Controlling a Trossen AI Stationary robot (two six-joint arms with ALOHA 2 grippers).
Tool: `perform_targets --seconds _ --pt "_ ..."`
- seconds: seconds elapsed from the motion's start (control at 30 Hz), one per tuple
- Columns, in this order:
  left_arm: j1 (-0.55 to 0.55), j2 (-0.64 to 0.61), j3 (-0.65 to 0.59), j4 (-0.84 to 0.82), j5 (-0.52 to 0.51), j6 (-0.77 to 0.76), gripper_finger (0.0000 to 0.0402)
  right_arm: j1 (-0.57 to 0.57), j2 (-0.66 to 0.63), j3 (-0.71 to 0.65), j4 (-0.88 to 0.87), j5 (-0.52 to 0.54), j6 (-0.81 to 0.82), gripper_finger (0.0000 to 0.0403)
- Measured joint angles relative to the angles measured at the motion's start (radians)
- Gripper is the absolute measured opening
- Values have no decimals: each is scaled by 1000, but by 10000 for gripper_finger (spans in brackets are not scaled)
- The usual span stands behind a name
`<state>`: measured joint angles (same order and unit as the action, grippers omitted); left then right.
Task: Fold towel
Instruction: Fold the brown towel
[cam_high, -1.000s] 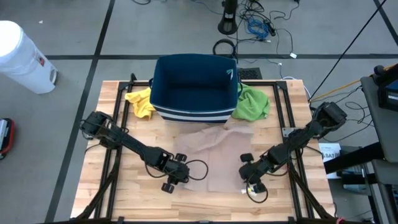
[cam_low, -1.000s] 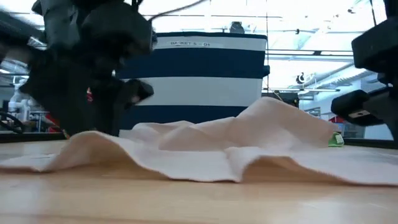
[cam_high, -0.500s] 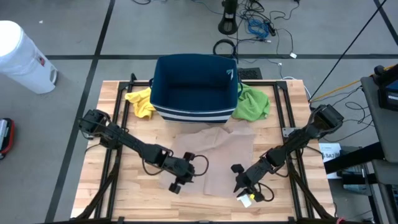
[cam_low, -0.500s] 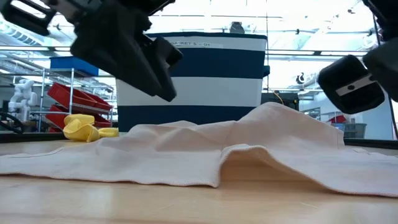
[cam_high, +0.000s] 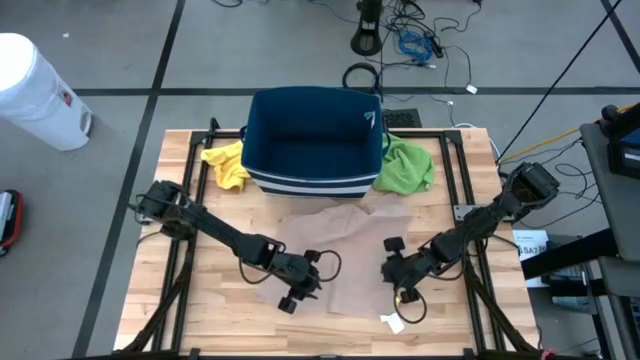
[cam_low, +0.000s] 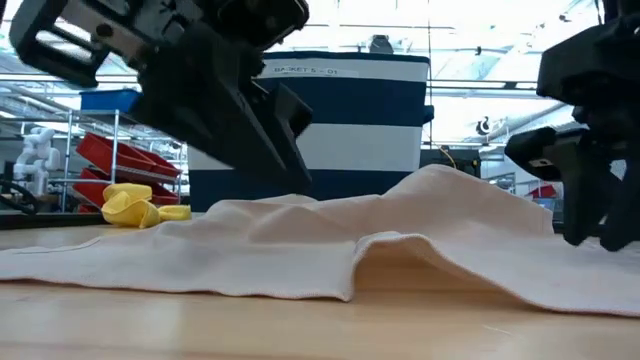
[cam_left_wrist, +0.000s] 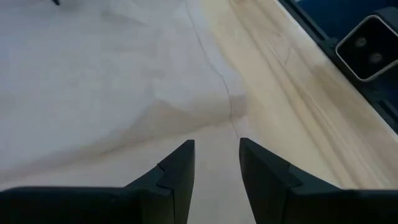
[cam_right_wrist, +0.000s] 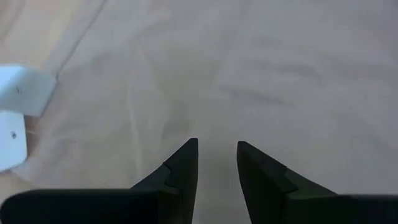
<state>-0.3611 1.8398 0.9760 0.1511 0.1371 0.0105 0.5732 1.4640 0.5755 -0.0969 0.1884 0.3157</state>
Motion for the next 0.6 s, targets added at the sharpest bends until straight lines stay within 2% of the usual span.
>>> perform_targets --seconds 0.23,0.4,0.6 --pt "18 61 0 88 10 0 133 -10 -18 0 -107 56 17 98" --pt "19 103 0 37 14 -4 133 -10 -17 0 -127 41 56 98" --pt "19 111 5 -21 14 -11 133 -9 -3 0 -41 -34 78 98"
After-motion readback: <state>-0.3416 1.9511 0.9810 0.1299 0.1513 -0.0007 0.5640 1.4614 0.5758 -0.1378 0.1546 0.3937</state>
